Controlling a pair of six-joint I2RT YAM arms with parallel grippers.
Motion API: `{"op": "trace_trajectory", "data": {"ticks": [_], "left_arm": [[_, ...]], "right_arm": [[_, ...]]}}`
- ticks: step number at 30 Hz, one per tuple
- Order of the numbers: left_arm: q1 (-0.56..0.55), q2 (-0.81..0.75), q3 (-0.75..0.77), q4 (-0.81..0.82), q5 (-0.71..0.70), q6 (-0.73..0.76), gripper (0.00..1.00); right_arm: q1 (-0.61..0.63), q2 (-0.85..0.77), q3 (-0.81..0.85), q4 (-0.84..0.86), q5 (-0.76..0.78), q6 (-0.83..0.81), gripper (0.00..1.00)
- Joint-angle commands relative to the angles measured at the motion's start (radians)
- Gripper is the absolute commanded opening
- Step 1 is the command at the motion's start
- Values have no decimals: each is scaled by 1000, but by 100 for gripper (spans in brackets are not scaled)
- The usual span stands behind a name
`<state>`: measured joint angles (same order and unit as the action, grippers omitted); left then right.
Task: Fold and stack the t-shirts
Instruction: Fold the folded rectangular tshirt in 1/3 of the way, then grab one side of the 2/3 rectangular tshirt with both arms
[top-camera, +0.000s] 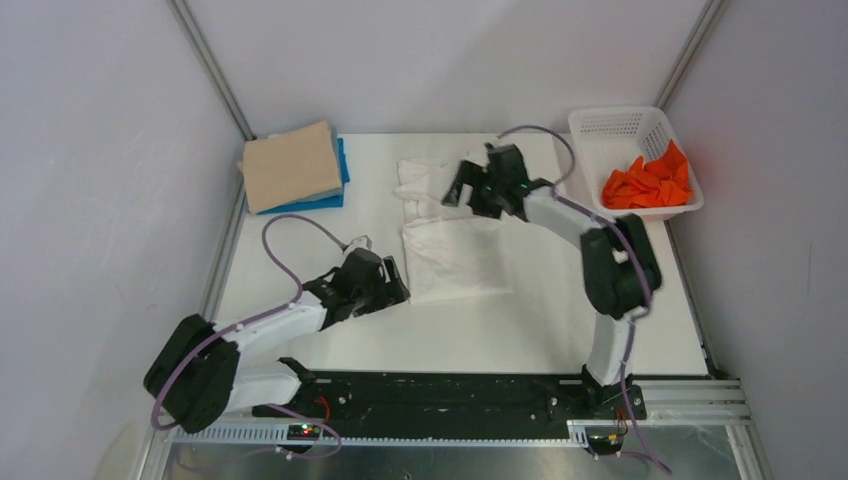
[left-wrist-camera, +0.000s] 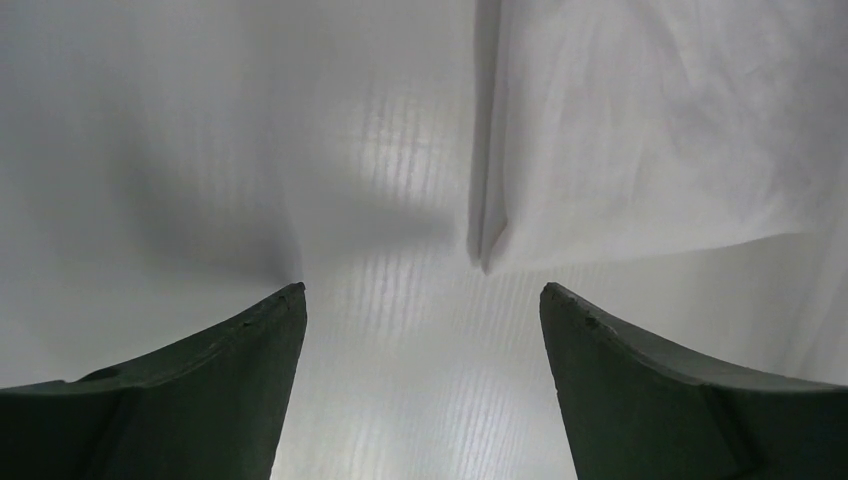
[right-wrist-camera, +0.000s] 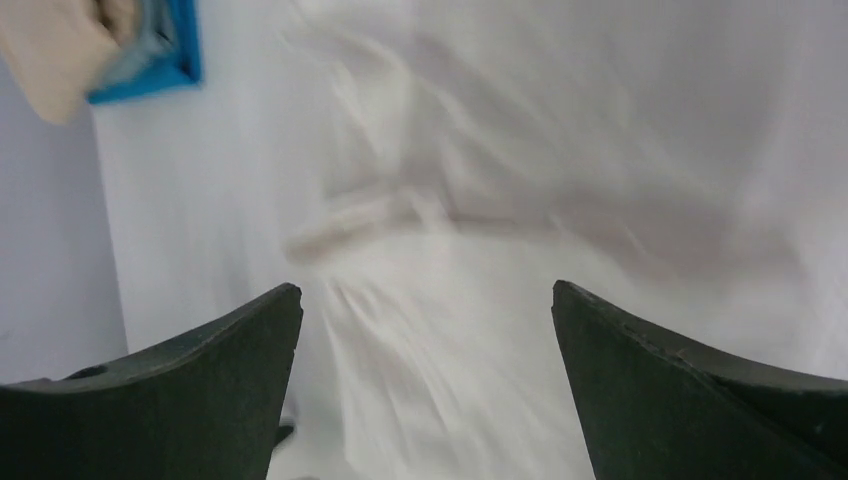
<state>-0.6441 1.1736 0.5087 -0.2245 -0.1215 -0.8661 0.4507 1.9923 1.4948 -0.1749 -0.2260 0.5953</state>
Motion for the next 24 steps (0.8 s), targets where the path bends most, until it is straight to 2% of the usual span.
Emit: {"op": "trace_trajectory", "data": {"ticks": [1, 4, 8, 9, 11, 13, 16, 18, 21, 22, 24], "left_arm": [[-20, 96, 32, 194, 106, -57, 85], [-42, 155, 56, 218, 113, -64, 78], [-82, 211, 77, 219, 128, -76, 69], [-90, 227, 81, 219, 126, -84, 62], [-97, 248, 77, 218, 126, -94, 50], [-100, 260, 69, 219, 126, -102, 45], [-101, 280, 57, 217, 101, -111, 42], [-101, 296, 57, 216, 90, -110, 35], [-101, 310, 69, 191, 56, -106, 16], [-100, 311, 72, 182, 29, -105, 5], [-100, 309, 83, 154, -9, -92, 1]], "right_arm": [[-78, -298, -296, 16, 27, 33, 99], [-134, -462, -539, 37, 29, 44, 99], [-194, -630, -731, 37, 30, 71, 99], [-201, -666, -776, 37, 32, 80, 99], [-210, -718, -830, 26, 48, 94, 98], [-213, -756, -867, 14, 60, 106, 98], [-213, -794, -899, 7, 63, 115, 97], [-212, -810, -914, 4, 68, 120, 95], [-204, -809, -929, 0, 46, 120, 93], [-201, -806, -931, -2, 41, 117, 91], [-189, -784, -940, -4, 43, 117, 89]]}}
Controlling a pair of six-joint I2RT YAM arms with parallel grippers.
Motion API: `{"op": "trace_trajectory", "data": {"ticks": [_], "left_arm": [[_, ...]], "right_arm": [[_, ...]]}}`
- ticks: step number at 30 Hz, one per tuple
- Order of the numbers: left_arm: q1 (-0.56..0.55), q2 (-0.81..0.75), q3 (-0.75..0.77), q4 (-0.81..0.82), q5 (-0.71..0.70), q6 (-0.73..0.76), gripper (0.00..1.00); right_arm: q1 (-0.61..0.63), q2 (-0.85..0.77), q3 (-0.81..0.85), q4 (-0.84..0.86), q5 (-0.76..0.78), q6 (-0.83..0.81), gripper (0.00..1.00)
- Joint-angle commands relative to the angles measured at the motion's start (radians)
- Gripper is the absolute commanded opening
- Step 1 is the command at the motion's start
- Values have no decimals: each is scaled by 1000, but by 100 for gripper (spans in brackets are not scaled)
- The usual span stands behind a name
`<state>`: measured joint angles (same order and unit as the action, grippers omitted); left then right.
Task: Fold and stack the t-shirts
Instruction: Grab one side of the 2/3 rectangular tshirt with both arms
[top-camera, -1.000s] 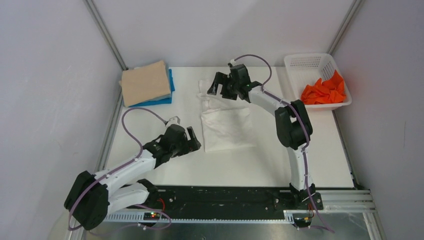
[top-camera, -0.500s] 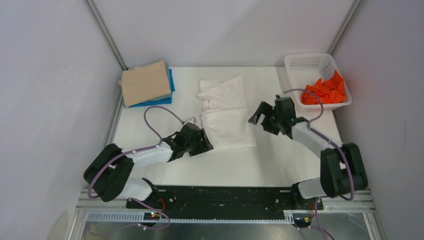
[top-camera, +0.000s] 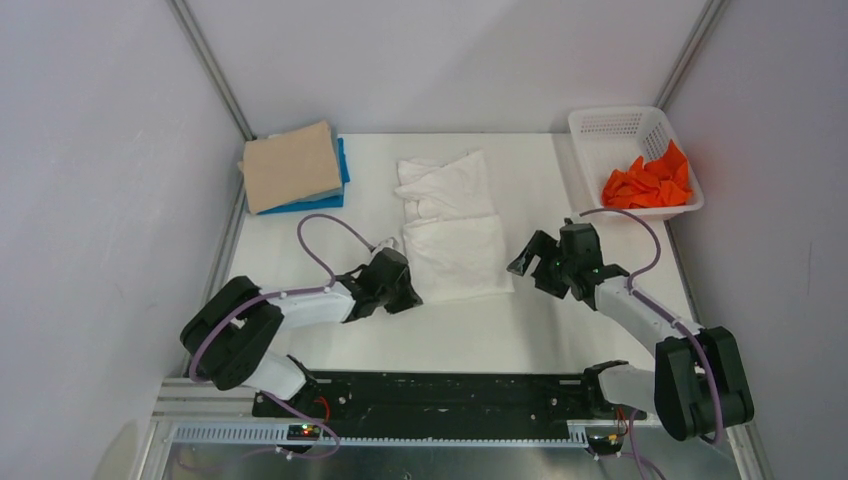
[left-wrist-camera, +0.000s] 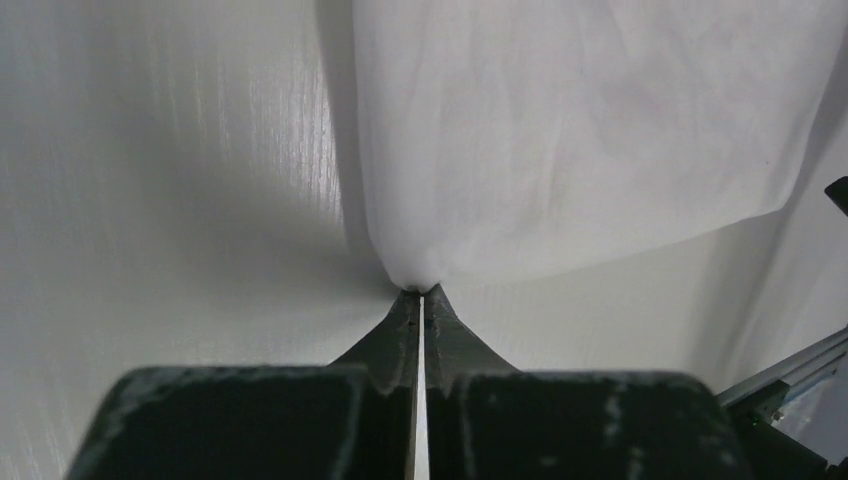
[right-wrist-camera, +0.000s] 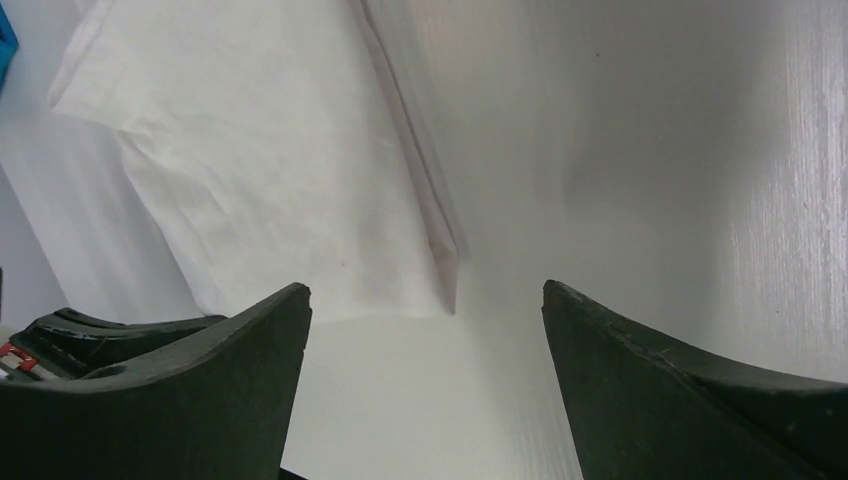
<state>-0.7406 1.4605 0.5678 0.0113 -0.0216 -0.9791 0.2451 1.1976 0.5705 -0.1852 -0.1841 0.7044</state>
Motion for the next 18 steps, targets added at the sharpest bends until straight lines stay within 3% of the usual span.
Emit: {"op": "trace_trajectory", "data": {"ticks": [1, 14, 18], "left_arm": [[-4, 20, 23, -89, -119, 32, 0], [-18, -28, -23, -66, -165, 72, 0], [-32, -43, -45, -58, -162, 61, 0]], "right_arm": [[21, 19, -16, 4, 6, 9, 86], [106, 180, -17, 87, -77, 59, 48], [142, 193, -17, 80, -71, 72, 16]]}}
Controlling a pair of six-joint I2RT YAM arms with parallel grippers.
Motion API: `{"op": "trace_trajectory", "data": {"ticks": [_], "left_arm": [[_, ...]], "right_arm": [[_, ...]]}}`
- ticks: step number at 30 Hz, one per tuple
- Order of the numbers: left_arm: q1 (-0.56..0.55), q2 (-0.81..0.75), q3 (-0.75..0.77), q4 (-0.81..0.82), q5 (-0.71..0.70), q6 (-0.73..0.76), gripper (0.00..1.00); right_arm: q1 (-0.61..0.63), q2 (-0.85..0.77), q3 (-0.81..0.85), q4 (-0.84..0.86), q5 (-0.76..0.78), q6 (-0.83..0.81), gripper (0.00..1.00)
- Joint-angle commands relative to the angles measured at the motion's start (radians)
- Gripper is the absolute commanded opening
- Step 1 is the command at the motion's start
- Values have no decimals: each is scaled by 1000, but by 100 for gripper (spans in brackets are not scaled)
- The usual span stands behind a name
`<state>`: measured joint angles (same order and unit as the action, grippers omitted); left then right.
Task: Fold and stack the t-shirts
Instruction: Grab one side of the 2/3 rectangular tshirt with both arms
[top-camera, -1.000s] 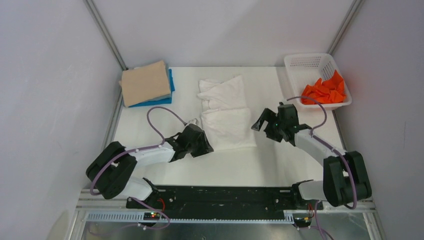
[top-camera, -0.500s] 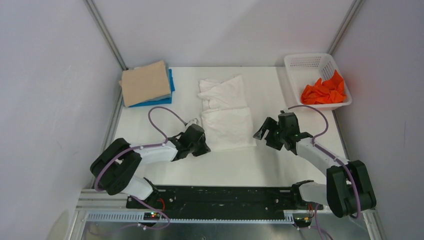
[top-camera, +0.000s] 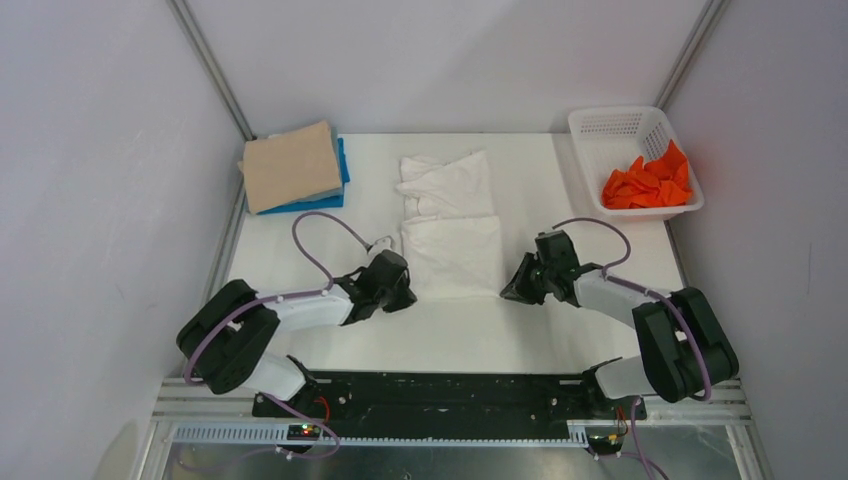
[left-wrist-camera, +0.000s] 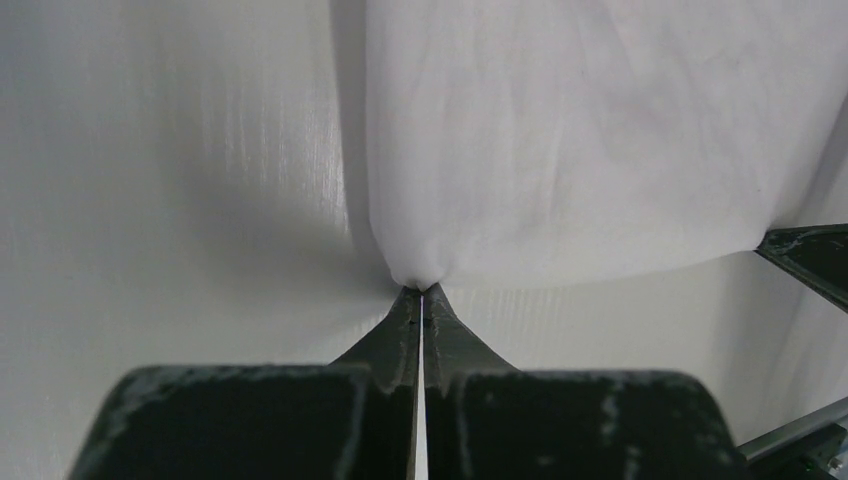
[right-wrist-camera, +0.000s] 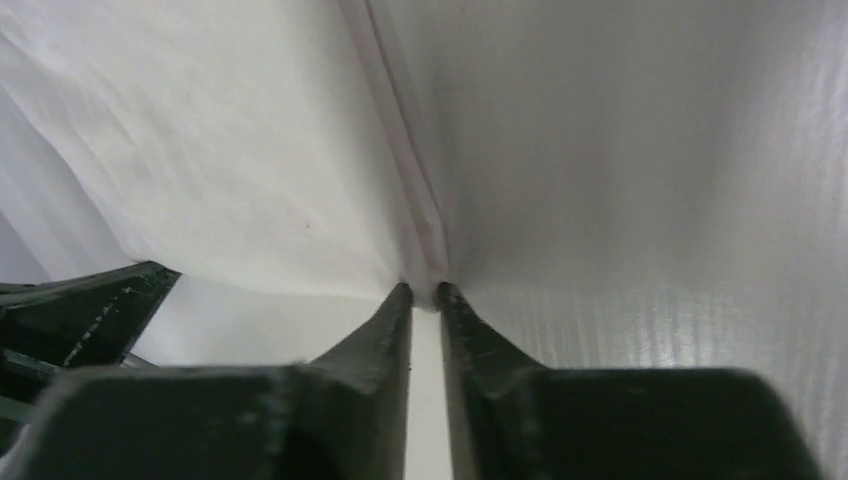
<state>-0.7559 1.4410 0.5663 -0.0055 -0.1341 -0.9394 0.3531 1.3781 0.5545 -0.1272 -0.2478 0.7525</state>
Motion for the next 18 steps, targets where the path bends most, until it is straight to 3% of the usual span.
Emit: {"op": "trace_trajectory", "data": {"ticks": [1, 8, 10, 18], "left_arm": [[-23, -37, -49, -41, -47, 21, 0], [-132, -183, -194, -55, -45, -31, 0], [-195, -292, -240, -93, -51, -72, 0], [-522, -708, -337, -261, -37, -257, 0]], "right_arm": [[39, 8, -1, 7, -3, 25, 4], [103, -107, -60, -107, 18, 19, 0], [135, -176, -97, -163, 13, 18, 0], [415, -638, -197, -490, 2, 199, 0]]}}
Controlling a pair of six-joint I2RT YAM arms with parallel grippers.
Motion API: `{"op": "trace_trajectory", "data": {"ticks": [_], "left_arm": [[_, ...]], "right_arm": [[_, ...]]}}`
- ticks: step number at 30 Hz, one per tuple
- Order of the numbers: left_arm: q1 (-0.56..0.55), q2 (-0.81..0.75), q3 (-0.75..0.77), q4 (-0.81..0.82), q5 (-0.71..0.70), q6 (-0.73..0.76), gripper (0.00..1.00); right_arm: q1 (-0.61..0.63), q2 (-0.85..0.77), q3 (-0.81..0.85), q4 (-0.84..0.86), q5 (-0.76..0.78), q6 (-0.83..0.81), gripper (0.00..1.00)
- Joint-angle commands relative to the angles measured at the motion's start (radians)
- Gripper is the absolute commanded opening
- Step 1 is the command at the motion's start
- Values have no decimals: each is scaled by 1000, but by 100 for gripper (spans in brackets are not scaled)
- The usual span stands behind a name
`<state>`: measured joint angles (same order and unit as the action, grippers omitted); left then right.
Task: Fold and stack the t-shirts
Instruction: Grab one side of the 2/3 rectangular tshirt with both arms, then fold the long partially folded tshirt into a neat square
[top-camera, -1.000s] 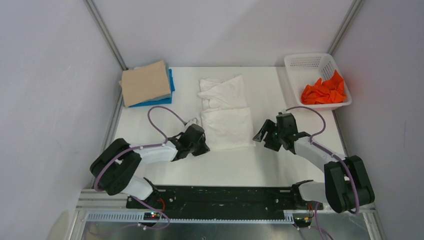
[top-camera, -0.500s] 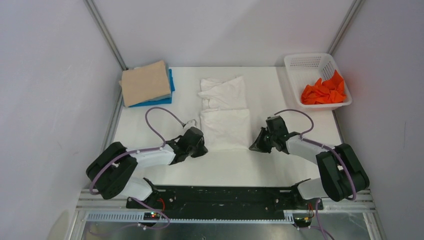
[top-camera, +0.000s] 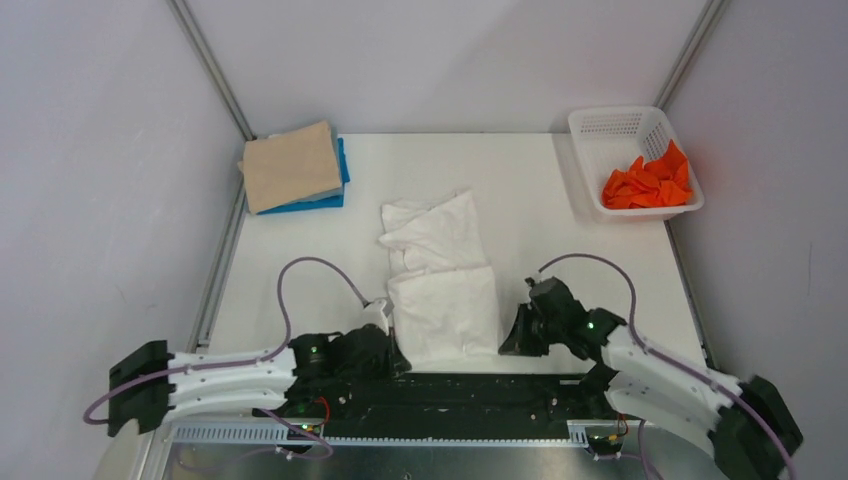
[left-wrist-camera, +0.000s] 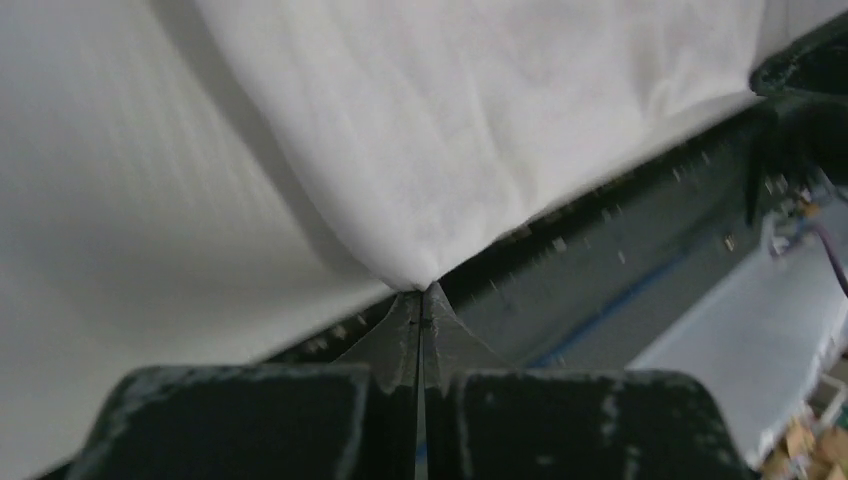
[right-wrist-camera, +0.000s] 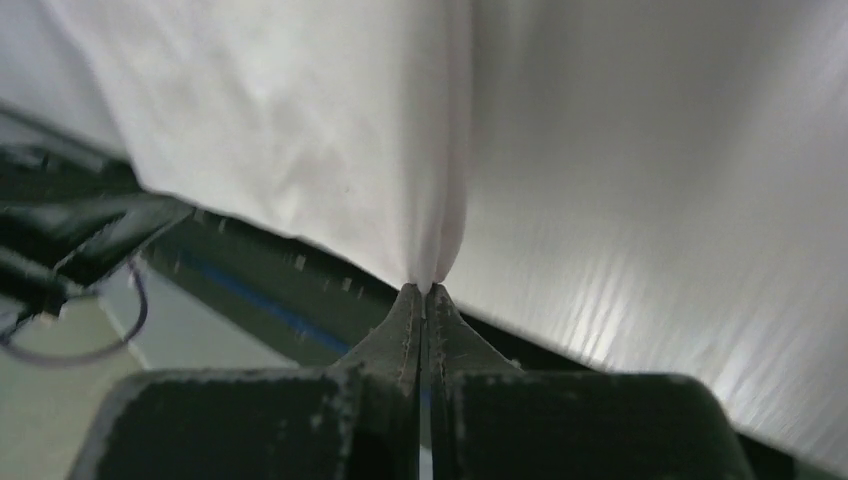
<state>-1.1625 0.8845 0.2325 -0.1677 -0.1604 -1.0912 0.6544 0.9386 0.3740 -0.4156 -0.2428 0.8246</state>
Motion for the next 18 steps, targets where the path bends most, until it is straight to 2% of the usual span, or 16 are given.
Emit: {"op": "trace_trajectory", "data": {"ticks": [1, 5, 10, 12, 18], "left_arm": [[-150, -174, 11, -107, -18, -105, 0], [-171, -261, 60, -136, -65, -60, 0], [-153, -285, 136, -196, -179, 0, 0], [-115, -287, 158, -216, -211, 33, 0], [131, -237, 260, -210, -241, 205, 0]], "right_arm": [[149, -230, -13, -217, 4, 143, 0], [172, -347, 13, -233, 13, 171, 0], [102, -266, 128, -181, 4, 75, 0], [49, -221, 167, -146, -13, 44, 0], [-97, -120, 272, 10, -72, -1, 0]]}}
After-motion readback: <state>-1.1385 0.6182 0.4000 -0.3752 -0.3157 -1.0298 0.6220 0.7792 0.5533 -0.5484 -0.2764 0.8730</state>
